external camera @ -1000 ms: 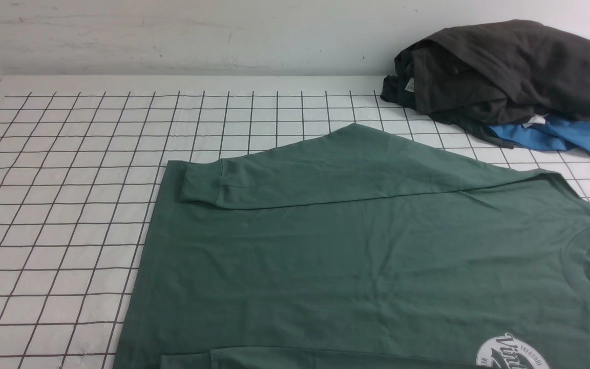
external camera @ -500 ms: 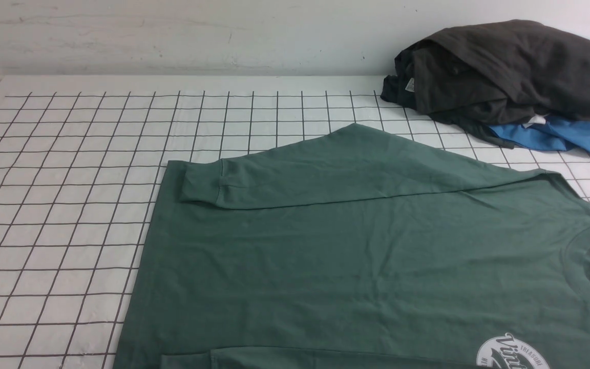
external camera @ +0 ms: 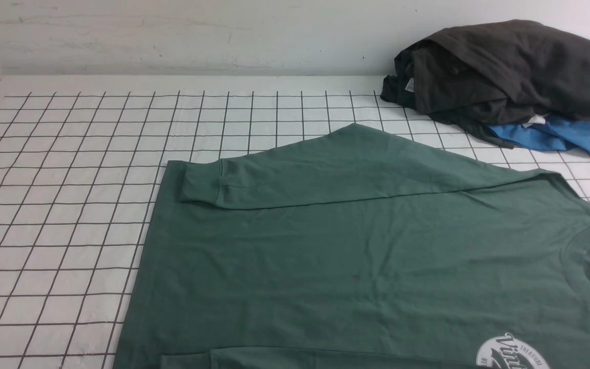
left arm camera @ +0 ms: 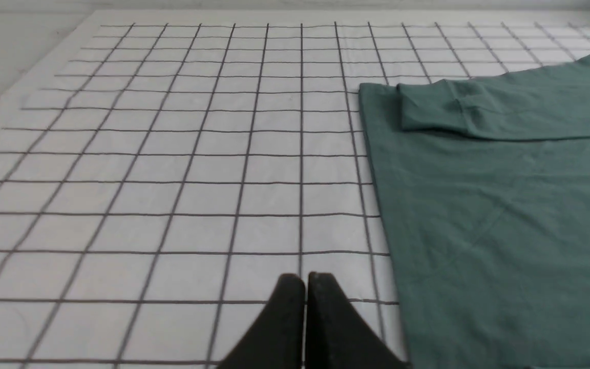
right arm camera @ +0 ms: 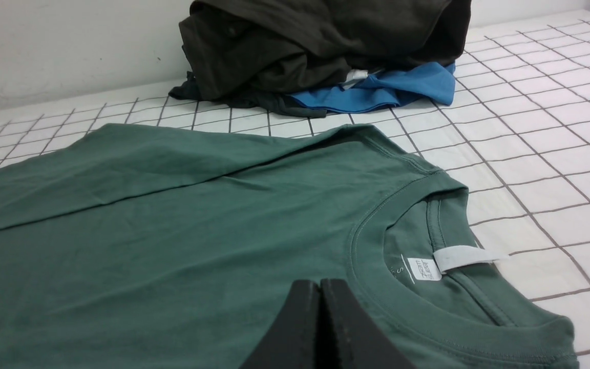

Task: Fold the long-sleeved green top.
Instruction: Use the left arm to clamp the cuff closest to it

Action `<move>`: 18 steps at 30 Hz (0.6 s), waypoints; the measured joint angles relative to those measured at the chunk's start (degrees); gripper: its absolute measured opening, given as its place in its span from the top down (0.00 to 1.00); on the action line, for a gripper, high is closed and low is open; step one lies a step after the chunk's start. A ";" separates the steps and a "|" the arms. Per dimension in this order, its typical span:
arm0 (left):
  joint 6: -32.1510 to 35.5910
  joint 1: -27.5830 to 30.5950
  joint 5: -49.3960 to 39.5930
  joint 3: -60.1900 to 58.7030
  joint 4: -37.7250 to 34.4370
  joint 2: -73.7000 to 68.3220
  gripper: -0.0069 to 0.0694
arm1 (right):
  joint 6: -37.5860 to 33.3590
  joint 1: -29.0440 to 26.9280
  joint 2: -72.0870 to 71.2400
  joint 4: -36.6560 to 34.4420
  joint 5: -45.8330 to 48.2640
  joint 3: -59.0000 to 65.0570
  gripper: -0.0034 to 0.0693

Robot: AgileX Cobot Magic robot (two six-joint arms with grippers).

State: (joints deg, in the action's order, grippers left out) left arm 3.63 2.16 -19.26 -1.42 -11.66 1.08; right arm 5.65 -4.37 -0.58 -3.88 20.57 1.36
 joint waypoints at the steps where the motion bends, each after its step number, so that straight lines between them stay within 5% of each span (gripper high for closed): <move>1: -0.84 0.00 0.11 -0.05 -4.90 0.00 0.92 | 0.06 0.00 0.00 -1.96 0.00 0.00 0.97; 3: -2.05 0.00 0.24 -0.05 -8.19 0.00 0.92 | 0.23 0.00 0.00 -4.15 0.00 0.00 0.97; 5: -6.37 0.00 0.37 -0.05 -21.36 0.00 0.92 | 1.76 0.00 0.00 -11.14 0.12 0.00 0.97; 10: -11.54 0.00 1.92 -0.05 -46.51 0.00 0.92 | 7.41 0.00 0.00 -36.43 0.35 0.07 0.97; 14: -8.18 0.00 3.10 -0.05 -53.11 0.00 0.92 | 8.30 0.00 0.00 -48.44 -0.08 0.03 0.97; 18: -5.84 0.00 3.10 -0.05 -53.95 0.00 0.92 | 4.90 0.00 0.00 -49.21 -0.85 0.03 0.97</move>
State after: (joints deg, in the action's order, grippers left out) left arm -2.21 2.16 -16.17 -1.47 -65.61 1.08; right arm 10.55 -4.37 -0.58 -53.09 19.73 1.39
